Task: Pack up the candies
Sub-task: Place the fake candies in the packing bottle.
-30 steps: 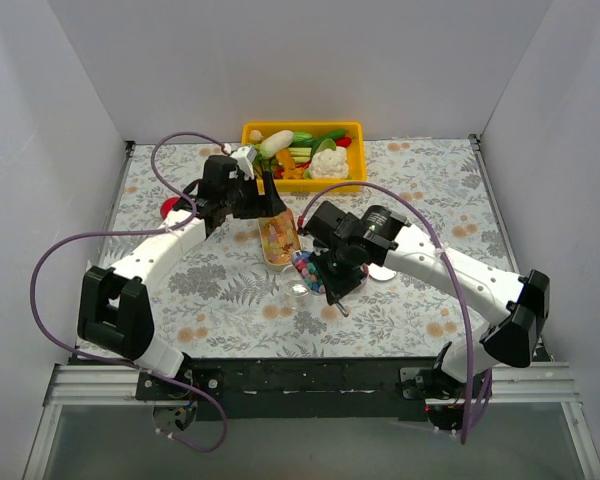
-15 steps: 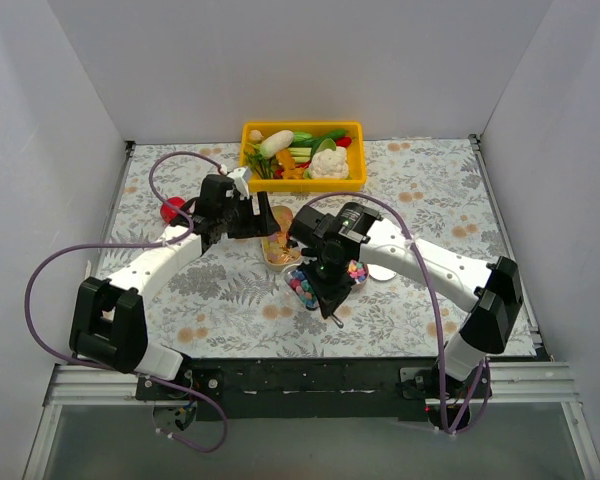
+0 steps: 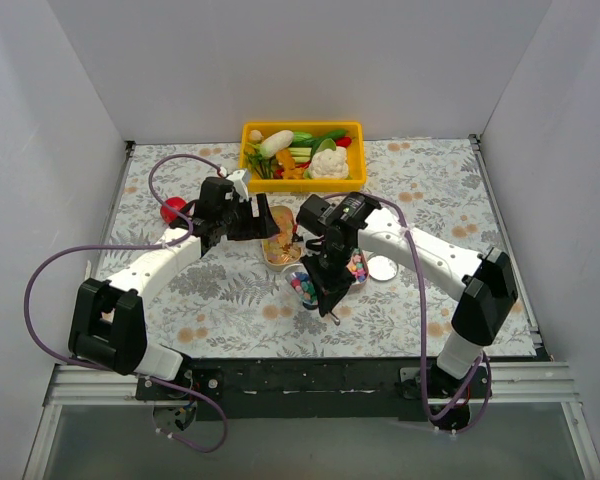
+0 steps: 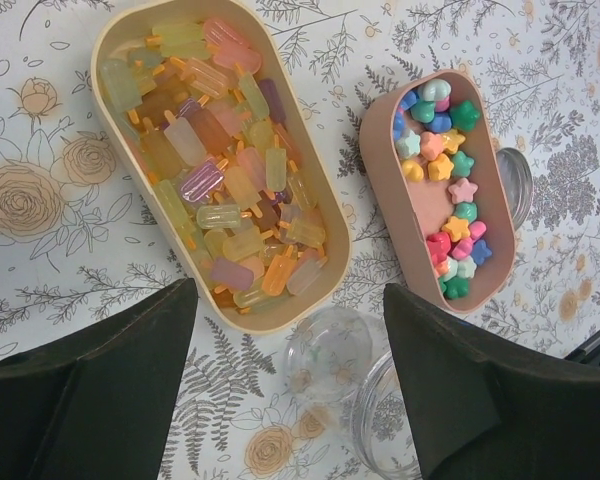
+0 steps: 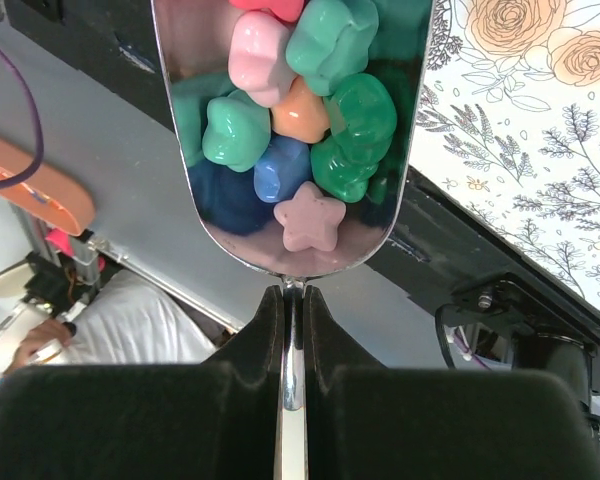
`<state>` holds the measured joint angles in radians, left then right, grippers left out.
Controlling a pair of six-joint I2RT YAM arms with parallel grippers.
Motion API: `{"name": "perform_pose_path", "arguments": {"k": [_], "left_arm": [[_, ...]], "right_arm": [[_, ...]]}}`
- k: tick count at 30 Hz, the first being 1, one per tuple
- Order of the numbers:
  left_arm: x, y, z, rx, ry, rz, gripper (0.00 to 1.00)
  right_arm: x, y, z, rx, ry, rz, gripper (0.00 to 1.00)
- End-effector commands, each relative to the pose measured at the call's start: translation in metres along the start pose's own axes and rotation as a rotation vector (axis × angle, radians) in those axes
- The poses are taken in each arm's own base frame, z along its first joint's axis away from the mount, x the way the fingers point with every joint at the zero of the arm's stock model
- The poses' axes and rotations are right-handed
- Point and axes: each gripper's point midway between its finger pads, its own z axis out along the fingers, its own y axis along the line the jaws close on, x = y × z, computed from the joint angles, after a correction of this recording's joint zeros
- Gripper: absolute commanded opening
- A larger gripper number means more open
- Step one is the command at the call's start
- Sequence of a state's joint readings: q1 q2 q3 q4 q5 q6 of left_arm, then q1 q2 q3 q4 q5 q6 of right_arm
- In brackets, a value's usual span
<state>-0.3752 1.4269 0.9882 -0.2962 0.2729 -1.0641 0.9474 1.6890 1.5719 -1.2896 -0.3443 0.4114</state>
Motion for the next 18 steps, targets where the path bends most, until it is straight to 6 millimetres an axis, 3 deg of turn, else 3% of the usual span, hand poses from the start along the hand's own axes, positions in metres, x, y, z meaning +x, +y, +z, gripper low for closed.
{"name": "perform_pose_path", "arguments": {"k": [1,6,13,18], "left_arm": [[-0.009,-0.007,-0.009,0.022,-0.049,0.009,0.75],[-0.01,-0.008,-0.01,0.025,-0.052,0.008,0.75],[-0.01,-0.007,-0.01,0.024,-0.059,0.004,0.75],[-0.012,-0.007,-0.011,0.021,-0.065,0.007,0.75]], "right_arm": [[0.006,0.004,0.001,-0.073,0.066,0.017,0.01],[0.01,0.002,0.004,-0.113,0.106,0.045,0.01],[-0.002,0.016,-0.013,-0.252,0.103,0.086,0.01],[0.007,0.017,-0.006,-0.287,0.161,0.117,0.01]]}}
